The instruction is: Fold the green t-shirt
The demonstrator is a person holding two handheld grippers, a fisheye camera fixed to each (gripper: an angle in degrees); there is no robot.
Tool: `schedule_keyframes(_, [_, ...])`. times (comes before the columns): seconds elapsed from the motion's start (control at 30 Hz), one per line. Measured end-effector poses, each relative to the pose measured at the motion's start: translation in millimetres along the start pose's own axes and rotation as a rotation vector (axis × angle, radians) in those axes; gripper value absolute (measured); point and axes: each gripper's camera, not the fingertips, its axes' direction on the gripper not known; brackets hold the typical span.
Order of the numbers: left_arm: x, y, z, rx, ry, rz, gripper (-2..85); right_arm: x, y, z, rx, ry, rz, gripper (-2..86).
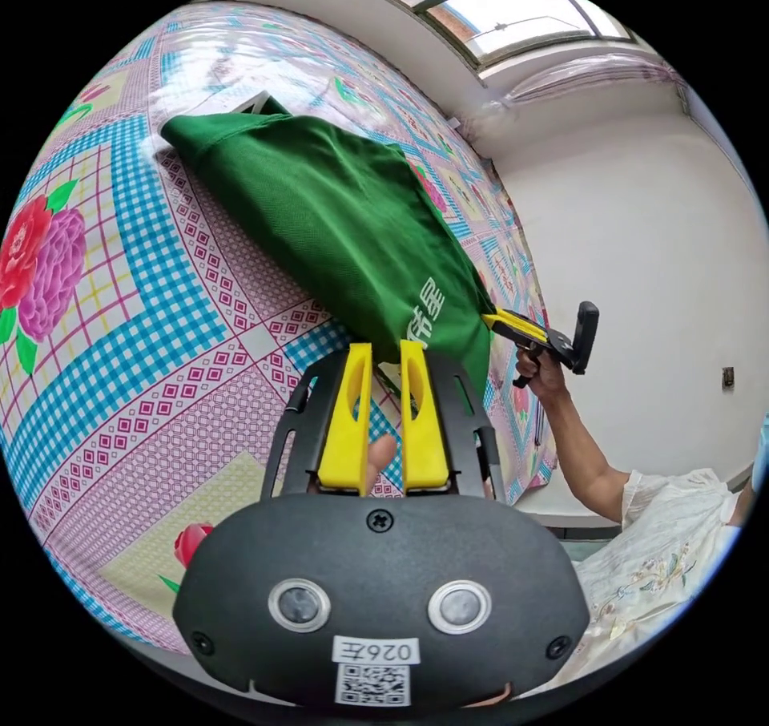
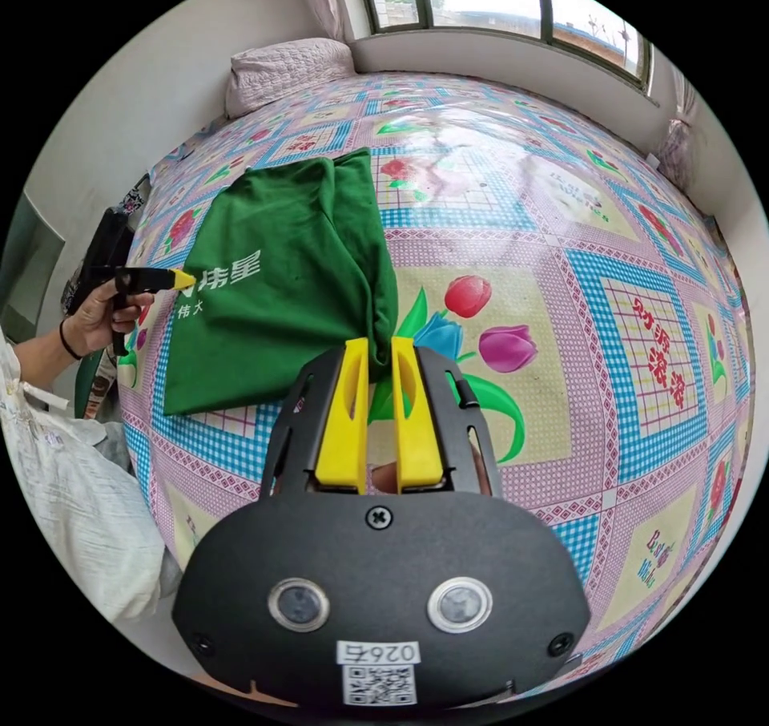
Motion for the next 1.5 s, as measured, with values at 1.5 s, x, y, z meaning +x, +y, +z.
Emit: schedule_keyframes(1.5, [284.6,14.5,293.5,-0.57,0.226,0.642,5.4,-74.9,409.6,-176.5,0.037,0.389,0.957,0.2])
